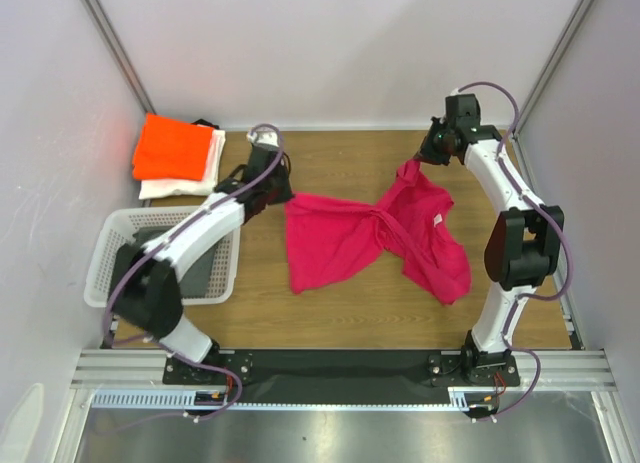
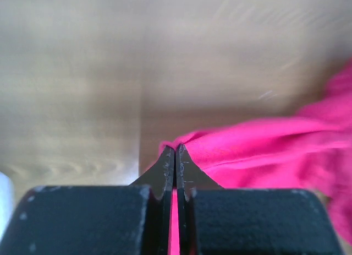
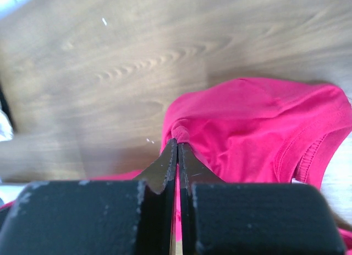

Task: Fold and stack the t-shirts
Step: Flatten the tshirt out

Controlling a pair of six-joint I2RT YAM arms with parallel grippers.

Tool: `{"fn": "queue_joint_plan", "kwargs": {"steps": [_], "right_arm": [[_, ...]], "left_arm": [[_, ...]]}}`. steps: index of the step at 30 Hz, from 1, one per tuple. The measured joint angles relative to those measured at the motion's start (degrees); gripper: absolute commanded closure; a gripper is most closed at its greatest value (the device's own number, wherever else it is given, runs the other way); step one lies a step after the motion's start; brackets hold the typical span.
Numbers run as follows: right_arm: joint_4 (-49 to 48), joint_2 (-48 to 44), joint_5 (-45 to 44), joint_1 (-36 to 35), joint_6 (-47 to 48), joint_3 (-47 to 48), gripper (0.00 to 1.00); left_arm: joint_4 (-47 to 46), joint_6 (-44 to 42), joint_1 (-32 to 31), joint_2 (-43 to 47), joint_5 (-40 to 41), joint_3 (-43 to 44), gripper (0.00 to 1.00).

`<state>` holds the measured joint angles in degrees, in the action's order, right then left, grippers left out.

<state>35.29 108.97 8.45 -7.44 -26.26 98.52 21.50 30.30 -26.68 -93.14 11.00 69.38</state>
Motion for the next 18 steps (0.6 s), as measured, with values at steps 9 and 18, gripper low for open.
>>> {"fn": "queue_joint_plan", "kwargs": {"steps": [9, 18], "right_arm": [[-0.8, -3.8, 0.0, 2.6, 0.0, 1.1, 1.00], [-1.4, -3.8, 1.3, 2.6, -0.7, 0.7, 1.00]], "left_arm": [[-1.9, -8.6, 0.1, 19.1, -0.8, 4.3, 1.00], [6.0, -10.3, -0.7, 39.4, -9.6, -13.4, 1.00]]}}
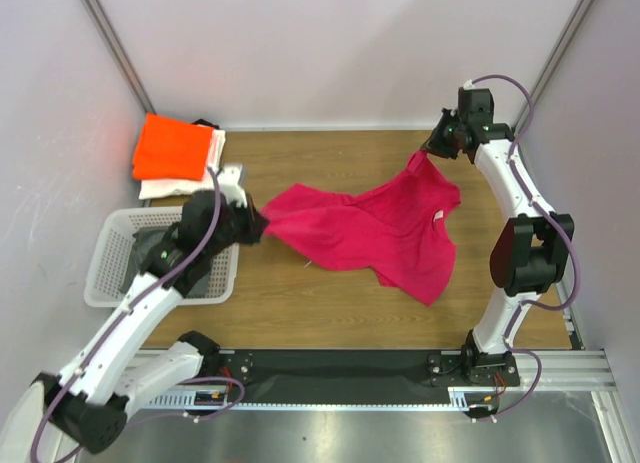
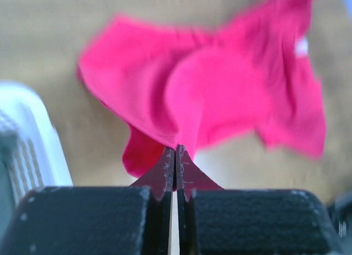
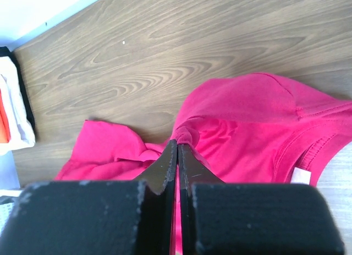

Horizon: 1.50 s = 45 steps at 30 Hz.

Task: Fold and stack the t-shirts
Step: Flatten the tshirt out

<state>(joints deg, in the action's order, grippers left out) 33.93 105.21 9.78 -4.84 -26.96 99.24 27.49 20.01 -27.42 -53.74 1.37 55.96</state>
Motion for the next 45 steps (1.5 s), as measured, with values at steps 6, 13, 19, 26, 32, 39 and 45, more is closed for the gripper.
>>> {"fn": "queue_joint_plan", "kwargs": {"steps": [6, 13, 19, 26, 32, 39, 45], "right_arm": [[-0.7, 0.9, 0.6, 0.0, -0.4, 0.0, 1.00], [-1.6, 3.9, 1.2, 0.0, -0.4, 0.0, 1.00], [-1.6, 4.9, 1.5, -0.2, -0.4, 0.0, 1.00], [-1.6, 4.9, 1.7, -0.3, -0.4, 0.0, 1.00], [-2.1, 4.6, 1.7, -0.3, -0.4, -2.0, 1.00], [-2.1, 4.6, 1.7, -0.3, -0.7, -3.8, 1.00], [-2.1, 4.6, 1.7, -0.3, -1.5, -3.8, 1.00]], "left_arm": [[11.6, 3.7, -3.8, 9.7, -3.1, -9.0, 1.00], [18.6, 8.1, -9.3, 7.6, -4.6, -12.3, 0.07], [23.9, 8.0, -10.7, -1.2, 2.7, -5.1, 0.00], [18.4, 7.5, -2.4, -23.2, 5.5, 18.4, 0.00], [12.9, 9.6, 1.2, -47.0, 7.9, 30.2, 0.00], [10.4, 9.9, 5.5, -60.1, 10.5, 35.7, 0.00], [6.1, 9.4, 7.1, -62.9, 11.8, 37.3, 0.01]]}}
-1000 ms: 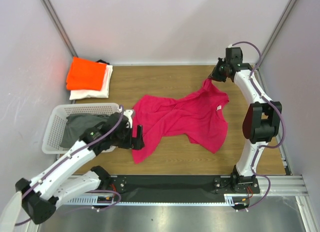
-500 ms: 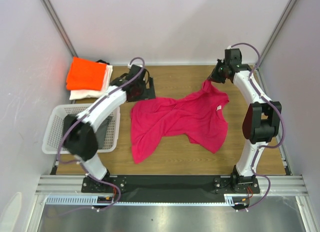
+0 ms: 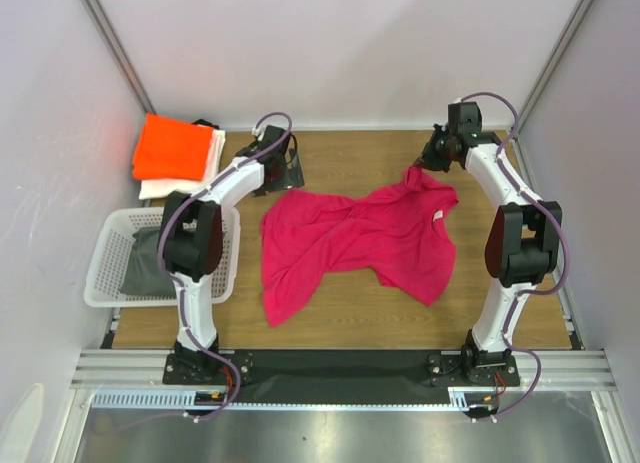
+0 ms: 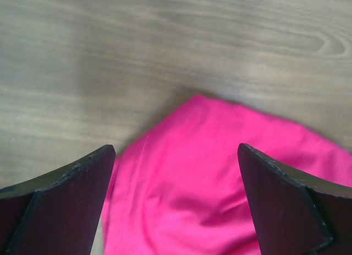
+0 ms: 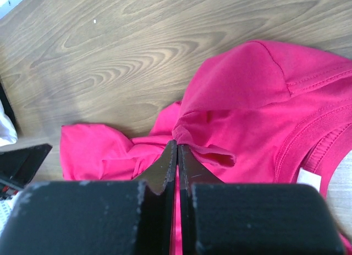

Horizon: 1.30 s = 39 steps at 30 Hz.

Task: Fold and stack the t-shirts
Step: Flatten the tshirt out

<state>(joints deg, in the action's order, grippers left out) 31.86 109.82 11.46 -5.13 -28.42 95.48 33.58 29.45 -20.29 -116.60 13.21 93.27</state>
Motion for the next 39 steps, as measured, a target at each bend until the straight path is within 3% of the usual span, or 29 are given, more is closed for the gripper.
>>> {"fn": "queue_joint_plan", "kwargs": {"steps": [6, 13, 21, 27, 30, 32, 33, 34, 36, 39], "right_arm": [[0.0, 0.0, 0.0, 0.0, 0.0, 0.0, 1.00], [0.2, 0.0, 0.0, 0.0, 0.0, 0.0, 1.00], [0.5, 0.0, 0.0, 0.0, 0.0, 0.0, 1.00], [0.5, 0.0, 0.0, 0.0, 0.0, 0.0, 1.00], [0.6, 0.0, 0.0, 0.0, 0.0, 0.0, 1.00], [0.7, 0.0, 0.0, 0.0, 0.0, 0.1, 1.00], [0.8, 0.0, 0.0, 0.0, 0.0, 0.1, 1.00], [0.9, 0.0, 0.0, 0.0, 0.0, 0.2, 1.00], [0.9, 0.0, 0.0, 0.0, 0.0, 0.4, 1.00], [0.9, 0.0, 0.0, 0.0, 0.0, 0.9, 1.00]], "left_arm": [[-3.9, -0.1, 0.0, -3.5, -0.2, 0.3, 0.05], [-6.3, -0.3, -0.1, -5.0, -0.3, 0.3, 0.29], [-7.0, -1.0, -0.4, -5.3, -0.3, -0.4, 0.31], [-7.3, -1.7, -0.5, -6.1, -0.5, -0.7, 0.44], [-7.5, -2.0, -0.6, -6.5, -0.8, -0.9, 0.53], [-7.7, -2.5, -0.7, -6.5, -0.9, -1.3, 0.67], [-7.7, -2.6, -0.7, -6.5, -1.0, -1.4, 0.67], [-7.7, -2.8, -0.7, -6.5, -1.0, -1.5, 0.81], [-7.8, -2.7, -0.7, -6.5, -1.0, -1.7, 1.00], [-8.0, -3.6, -0.8, -6.5, -1.1, -1.7, 0.99]]}}
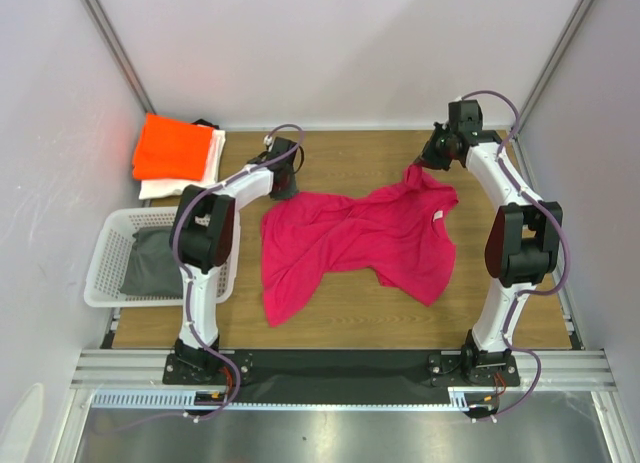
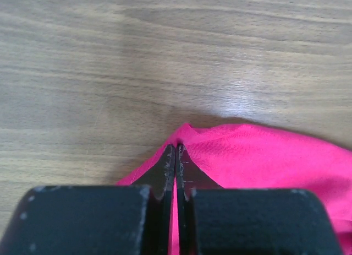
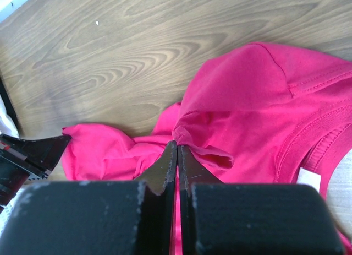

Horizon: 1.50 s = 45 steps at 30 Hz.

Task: Fold and stack the t-shirts
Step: Flatten the tshirt out

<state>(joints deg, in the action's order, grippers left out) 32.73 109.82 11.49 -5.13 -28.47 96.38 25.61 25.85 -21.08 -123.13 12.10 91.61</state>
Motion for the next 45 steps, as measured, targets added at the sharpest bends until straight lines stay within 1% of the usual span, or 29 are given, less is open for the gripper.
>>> {"fn": "queue_joint_plan", "kwargs": {"steps": [5, 8, 10, 13, 16, 18, 20, 22, 23, 26, 27, 28, 29, 30, 32, 35, 40, 41, 42, 45], "right_arm": [[0.0, 0.0, 0.0, 0.0, 0.0, 0.2, 1.00], [0.0, 0.0, 0.0, 0.0, 0.0, 0.2, 1.00], [0.1, 0.0, 0.0, 0.1, 0.0, 0.2, 1.00], [0.0, 0.0, 0.0, 0.3, 0.0, 0.2, 1.00], [0.0, 0.0, 0.0, 0.6, 0.0, 0.2, 1.00], [0.0, 0.0, 0.1, 0.9, 0.0, 0.2, 1.00], [0.0, 0.0, 0.2, 1.1, 0.0, 0.0, 1.00], [0.0, 0.0, 0.4, 1.3, 0.0, -0.3, 1.00], [0.0, 0.0, 0.5, 1.4, 0.0, -0.5, 1.00], [0.1, 0.0, 0.6, 1.4, 0.0, -1.1, 1.00], [0.2, 0.0, 0.6, 1.4, 0.1, -1.2, 1.00], [0.2, 0.0, 0.6, 1.4, 0.1, -1.3, 1.00], [0.2, 0.0, 0.6, 1.4, 0.1, -1.3, 1.00], [0.2, 0.0, 0.6, 1.5, 0.1, -1.3, 1.00], [0.3, 0.0, 0.6, 1.5, 0.1, -1.3, 1.00], [0.3, 0.0, 0.7, 1.5, 0.1, -1.3, 1.00], [0.2, 0.0, 0.6, 1.5, 0.0, -1.5, 1.00], [0.2, 0.0, 0.6, 1.5, 0.1, -1.7, 1.00], [0.2, 0.0, 0.6, 1.5, 0.0, -1.9, 1.00], [0.3, 0.0, 0.6, 1.5, 0.0, -2.3, 1.00]], "left_arm": [[-0.9, -1.7, -0.5, 1.4, 1.4, -1.7, 1.00], [-1.7, -3.3, -1.6, 6.0, 2.8, -5.7, 1.00], [-1.6, -4.2, -3.0, 11.2, 3.4, -8.7, 1.00], [-1.6, -5.3, -6.9, 19.3, 4.7, -11.5, 1.00], [-2.7, -6.0, -13.4, 27.4, 5.9, -15.1, 1.00], [-3.7, -6.3, -17.9, 32.1, 6.1, -19.0, 1.00], [-3.8, -6.2, -21.6, 34.8, 5.2, -22.3, 1.00], [-2.8, -6.3, -23.9, 35.6, 4.3, -24.9, 1.00], [-2.0, -6.5, -24.7, 35.6, 3.8, -26.0, 0.98], [0.8, -9.5, -26.4, 35.6, 1.0, -28.7, 0.57], [1.7, -10.4, -26.9, 35.6, 0.2, -29.3, 0.22], [2.4, -11.0, -27.4, 35.7, -0.5, -29.7, 0.09], [3.2, -11.2, -27.8, 36.0, -1.0, -30.1, 0.02], [4.2, -11.2, -28.1, 36.5, -1.3, -30.3, 0.00], [5.8, -10.9, -28.4, 38.2, -1.3, -30.5, 0.00], [7.3, -9.5, -26.4, 40.7, -1.7, -29.4, 0.00], [6.6, -6.4, -17.6, 39.5, -5.0, -26.1, 0.05], [6.4, -6.4, -16.6, 38.9, -5.5, -25.8, 0.06], [5.8, -6.7, -16.3, 38.2, -6.5, -25.7, 0.09], [3.9, -8.8, -16.9, 36.5, -11.4, -25.8, 0.14]]}}
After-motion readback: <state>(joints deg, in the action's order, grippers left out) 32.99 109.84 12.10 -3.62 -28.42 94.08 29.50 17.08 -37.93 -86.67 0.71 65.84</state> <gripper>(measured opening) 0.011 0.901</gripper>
